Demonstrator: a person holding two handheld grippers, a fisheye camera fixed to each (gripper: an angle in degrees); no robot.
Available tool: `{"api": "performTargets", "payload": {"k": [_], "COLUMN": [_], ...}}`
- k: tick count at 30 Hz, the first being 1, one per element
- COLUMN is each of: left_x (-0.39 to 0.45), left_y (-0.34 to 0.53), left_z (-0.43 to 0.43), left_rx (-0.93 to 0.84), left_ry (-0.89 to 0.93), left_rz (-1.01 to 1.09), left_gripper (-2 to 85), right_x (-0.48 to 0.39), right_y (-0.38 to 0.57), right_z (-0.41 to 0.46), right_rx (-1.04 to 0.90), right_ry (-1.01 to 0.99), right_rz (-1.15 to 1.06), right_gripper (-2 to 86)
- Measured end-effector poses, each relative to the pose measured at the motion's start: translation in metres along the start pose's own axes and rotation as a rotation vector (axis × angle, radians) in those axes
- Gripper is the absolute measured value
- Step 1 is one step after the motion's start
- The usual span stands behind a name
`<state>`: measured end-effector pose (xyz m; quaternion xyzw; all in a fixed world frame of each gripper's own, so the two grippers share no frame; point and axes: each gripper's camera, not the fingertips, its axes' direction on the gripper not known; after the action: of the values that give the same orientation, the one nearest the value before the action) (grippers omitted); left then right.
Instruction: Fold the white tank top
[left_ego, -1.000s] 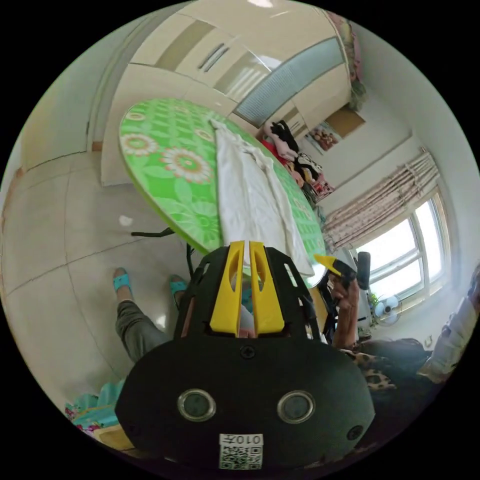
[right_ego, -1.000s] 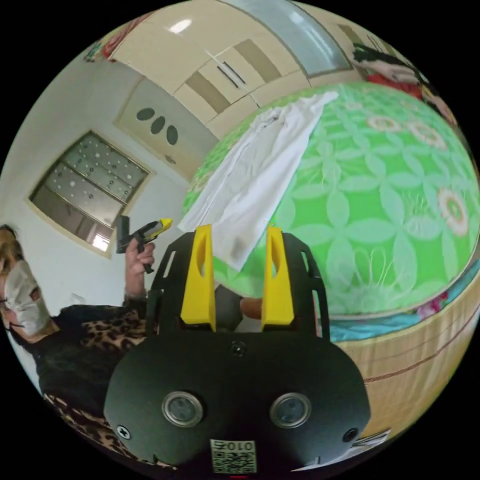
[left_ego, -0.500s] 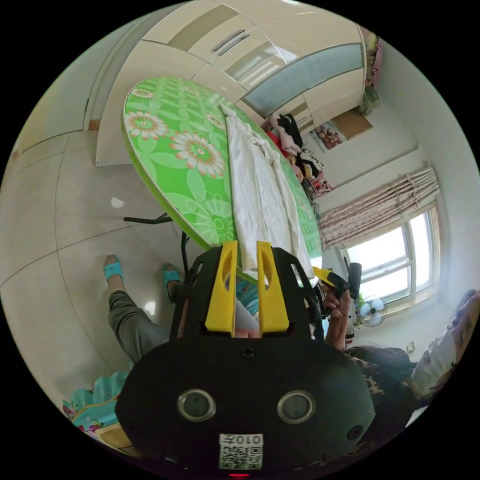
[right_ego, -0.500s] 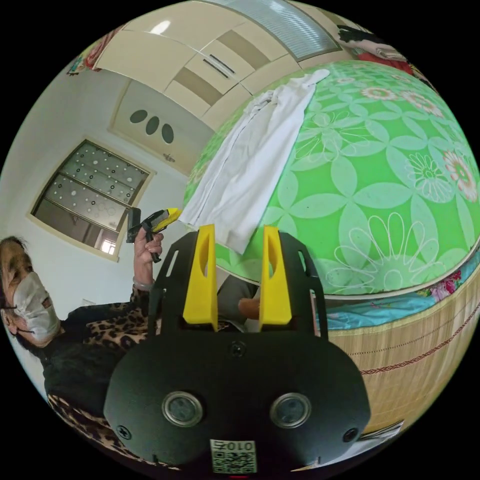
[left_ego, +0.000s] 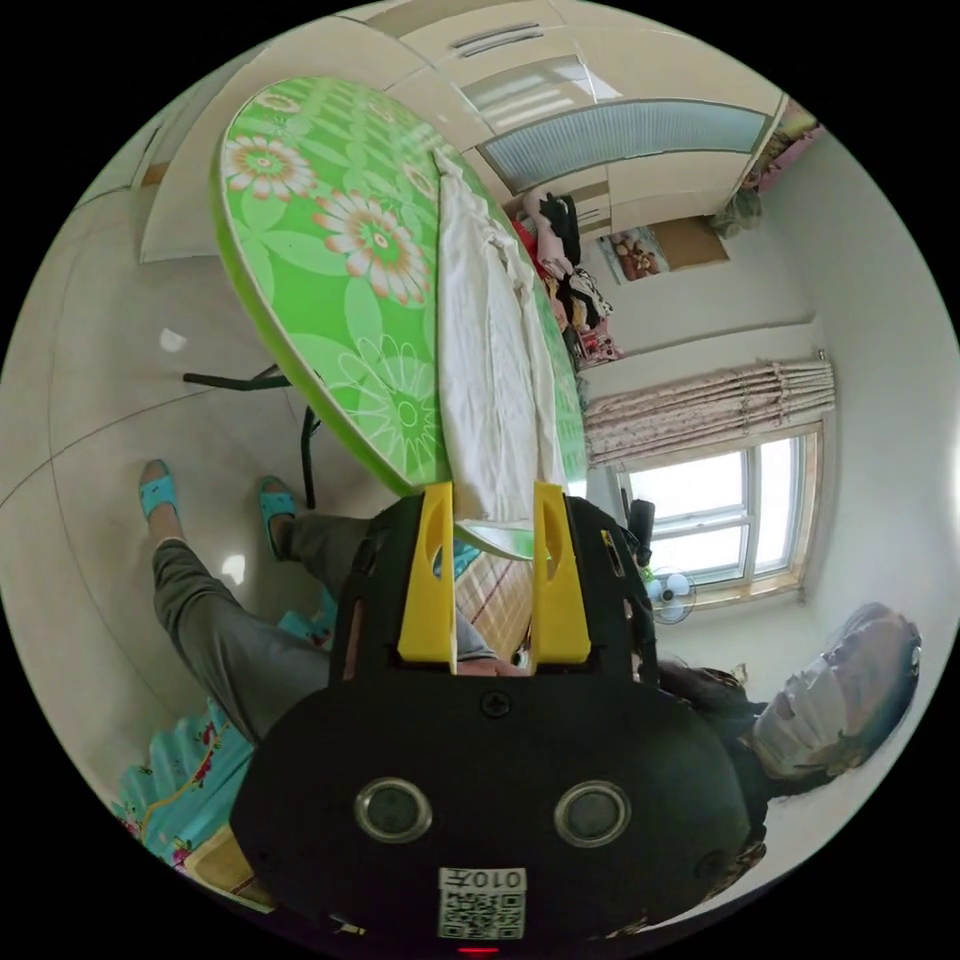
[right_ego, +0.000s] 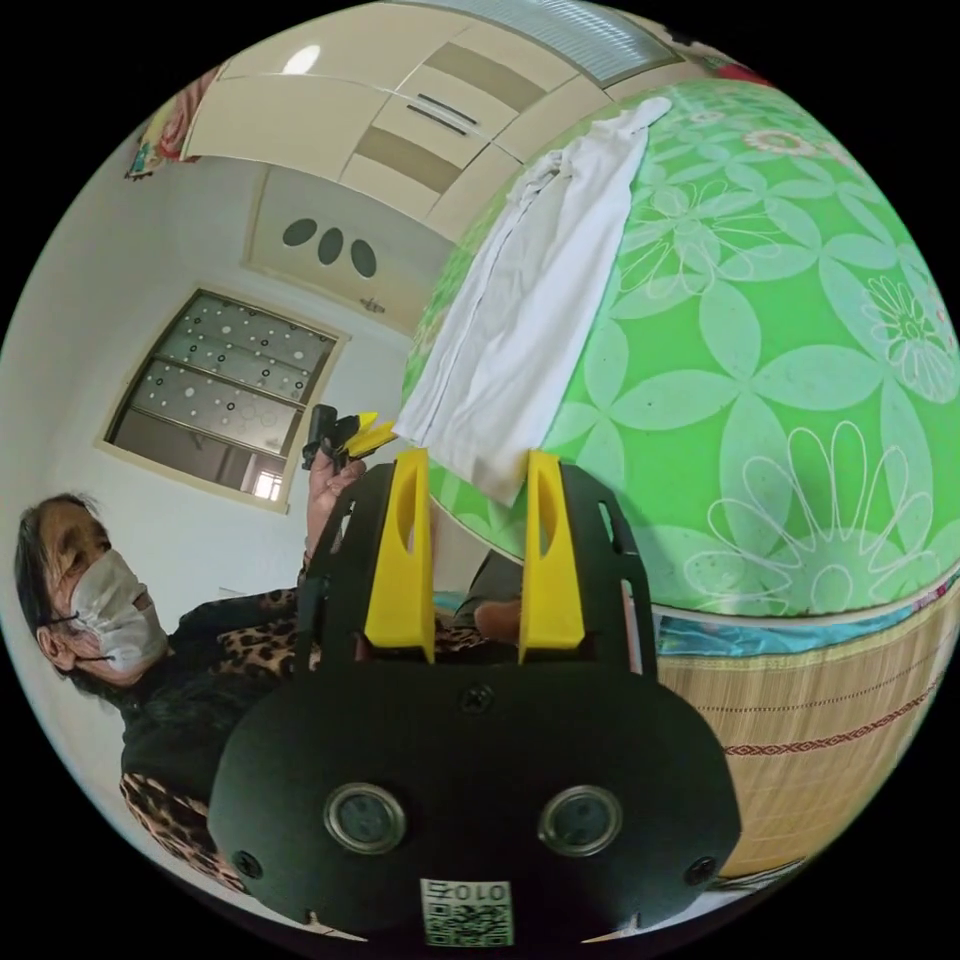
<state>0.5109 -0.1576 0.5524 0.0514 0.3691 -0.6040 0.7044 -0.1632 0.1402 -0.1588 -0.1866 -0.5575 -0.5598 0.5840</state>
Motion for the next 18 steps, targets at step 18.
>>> {"api": "performTargets", "payload": {"k": [18], "left_x": [-0.021], "left_y": [-0.007], "left_z": [0.022], "left_rx": [-0.053], "left_ry": [0.034], "left_rz": [-0.030], "left_gripper": [0.9], "right_x": [0.033], "right_y": [0.000], "right_z": [0.041], "right_rx": [0.009], "right_ry": [-0.040], "right_rz": [0.054], "right_gripper": [5.2]}}
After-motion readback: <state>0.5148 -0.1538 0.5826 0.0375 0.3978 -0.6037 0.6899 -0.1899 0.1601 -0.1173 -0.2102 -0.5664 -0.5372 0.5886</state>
